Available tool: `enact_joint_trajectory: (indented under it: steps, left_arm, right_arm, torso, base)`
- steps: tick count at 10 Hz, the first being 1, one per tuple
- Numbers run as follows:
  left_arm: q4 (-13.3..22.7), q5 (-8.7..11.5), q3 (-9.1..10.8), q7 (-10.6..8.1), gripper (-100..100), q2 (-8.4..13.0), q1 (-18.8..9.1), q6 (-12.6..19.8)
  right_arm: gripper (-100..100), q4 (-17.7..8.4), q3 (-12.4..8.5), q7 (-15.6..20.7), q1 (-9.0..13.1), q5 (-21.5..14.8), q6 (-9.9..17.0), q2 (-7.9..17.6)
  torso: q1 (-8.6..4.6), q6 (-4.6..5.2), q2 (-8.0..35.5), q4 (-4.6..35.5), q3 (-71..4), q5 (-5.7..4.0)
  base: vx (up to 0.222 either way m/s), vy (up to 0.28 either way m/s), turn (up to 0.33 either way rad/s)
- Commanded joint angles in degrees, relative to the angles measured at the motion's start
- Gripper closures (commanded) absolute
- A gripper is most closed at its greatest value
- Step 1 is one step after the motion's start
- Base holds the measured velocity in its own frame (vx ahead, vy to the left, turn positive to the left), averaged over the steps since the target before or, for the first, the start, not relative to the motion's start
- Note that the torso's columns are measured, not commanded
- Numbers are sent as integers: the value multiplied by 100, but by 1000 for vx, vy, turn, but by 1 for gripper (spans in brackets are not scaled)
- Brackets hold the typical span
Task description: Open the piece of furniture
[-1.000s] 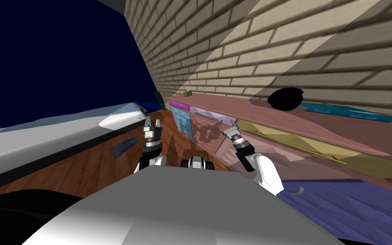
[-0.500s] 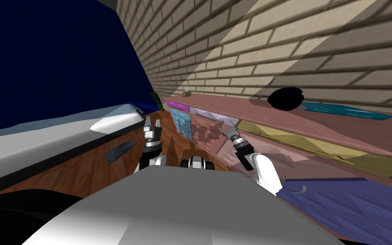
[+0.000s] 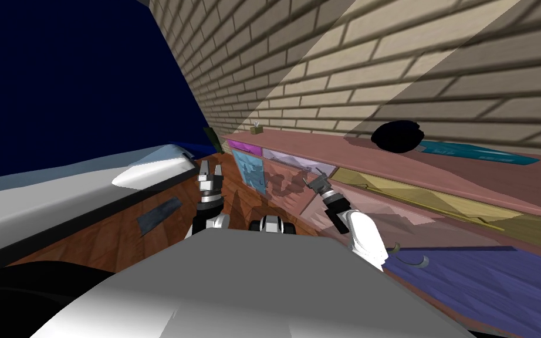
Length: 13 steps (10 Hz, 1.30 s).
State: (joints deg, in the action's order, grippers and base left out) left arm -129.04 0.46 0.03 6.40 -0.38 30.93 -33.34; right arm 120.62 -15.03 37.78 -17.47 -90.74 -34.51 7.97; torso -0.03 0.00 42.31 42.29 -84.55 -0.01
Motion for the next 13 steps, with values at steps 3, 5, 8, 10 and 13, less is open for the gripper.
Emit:
enact_joint_trajectory:
  steps: [3,5,8,10,13]
  left_arm:
    - [0,0,0,0,0,0,1,0]
    - [0,0,0,0,0,1,-2,0]
    - [0,0,-1,0,0,-1,-2,0]
    - [0,0,-1,0,0,-1,-3,1]
    - [0,0,1,0,0,1,0,0]
  right_arm:
    - [-100,99,-75,-146,-19,-51,-41,73]
    - [100,64,-26,-87,-19,-42,-22,24]
    - [100,270,-45,-230,-114,-92,-81,51]
    - [100,281,-54,-226,-114,-88,-77,53]
    - [-100,635,-222,-705,-215,-203,-225,195]
  torso:
    - [13,0,-26,-8,-16,3]
    - [-18,1,47,12,28,-5]
    - [18,7,-2,-13,2,-3]
    - [0,-6,-8,-9,-3,-4]
    - [-4,0,-38,-10,-24,-1]
  base:
    - [93,43,-11]
    - [-69,-30,10]
    - [-131,115,-44]
    - [-127,70,-22]
    - [34,23,-45]
